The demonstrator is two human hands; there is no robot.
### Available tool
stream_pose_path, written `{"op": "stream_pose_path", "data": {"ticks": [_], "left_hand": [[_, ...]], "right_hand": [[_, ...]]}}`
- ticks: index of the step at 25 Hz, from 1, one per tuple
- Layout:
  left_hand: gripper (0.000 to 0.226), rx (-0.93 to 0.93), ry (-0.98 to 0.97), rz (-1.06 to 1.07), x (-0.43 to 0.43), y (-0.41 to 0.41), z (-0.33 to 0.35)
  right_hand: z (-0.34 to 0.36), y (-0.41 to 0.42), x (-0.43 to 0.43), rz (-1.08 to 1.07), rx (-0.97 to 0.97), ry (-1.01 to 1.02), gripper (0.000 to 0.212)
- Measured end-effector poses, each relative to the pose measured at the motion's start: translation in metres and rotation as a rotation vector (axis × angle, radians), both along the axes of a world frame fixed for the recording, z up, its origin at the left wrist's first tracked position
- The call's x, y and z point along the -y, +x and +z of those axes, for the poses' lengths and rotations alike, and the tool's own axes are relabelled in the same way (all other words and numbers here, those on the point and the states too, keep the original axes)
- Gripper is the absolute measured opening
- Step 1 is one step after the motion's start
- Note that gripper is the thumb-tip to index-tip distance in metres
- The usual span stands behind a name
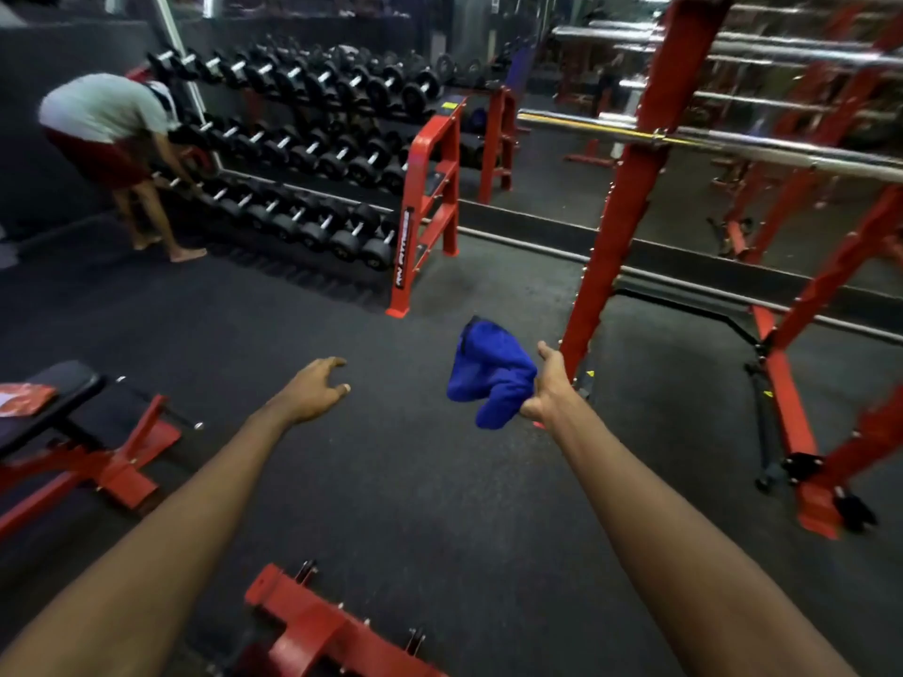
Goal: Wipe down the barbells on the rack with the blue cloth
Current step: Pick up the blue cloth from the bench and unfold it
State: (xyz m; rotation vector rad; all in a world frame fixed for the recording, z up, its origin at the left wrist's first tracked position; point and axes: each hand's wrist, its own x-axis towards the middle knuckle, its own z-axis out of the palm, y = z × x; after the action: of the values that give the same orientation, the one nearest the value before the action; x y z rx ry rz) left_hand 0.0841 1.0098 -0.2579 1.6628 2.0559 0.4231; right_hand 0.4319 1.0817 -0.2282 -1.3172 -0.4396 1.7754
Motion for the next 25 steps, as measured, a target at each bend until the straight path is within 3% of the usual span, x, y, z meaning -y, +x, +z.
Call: {"op": "stream_pose_path", "data": {"ticks": [1,4,8,14,16,21,23,25], "left_hand": [[0.057,-0.001,-0.001,-0.012,-0.014,0.021,0.001],[0.056,0.009,0.006,-0.053,-0.054,0.083,0.003],[0.056,0.020,-0.022,-0.122,-0.099,0.147,0.004],[0.054,0.024,-0.019,-0.194,-0.169,0.209,0.007],[0.054,0.049,-0.022,-0.209,-0.197,0.227,0.006],[0.050,0.173,0.019,-0.237,-0.288,0.267,0.009],[0.037,0.327,0.069,-0.182,-0.324,0.288,0.017],[0.041,0.678,-0.053,-0.018,-0.358,0.307,0.025]], "right_hand": [[-0.002,0.026,-0.010,0.034,0.015,-0.013,0.048],[0.003,0.089,-0.031,0.164,0.133,-0.004,0.038],[0.011,0.150,-0.054,0.139,0.252,0.061,0.023],[0.010,0.202,-0.108,0.121,0.423,0.200,0.041],[0.017,0.214,-0.129,0.067,0.349,0.207,0.049],[0.050,0.227,-0.197,-0.077,0.060,0.337,0.043],[0.071,0.223,-0.226,-0.045,-0.017,0.391,0.039],[0.090,0.212,-0.252,-0.015,-0.031,0.421,0.038]]}}
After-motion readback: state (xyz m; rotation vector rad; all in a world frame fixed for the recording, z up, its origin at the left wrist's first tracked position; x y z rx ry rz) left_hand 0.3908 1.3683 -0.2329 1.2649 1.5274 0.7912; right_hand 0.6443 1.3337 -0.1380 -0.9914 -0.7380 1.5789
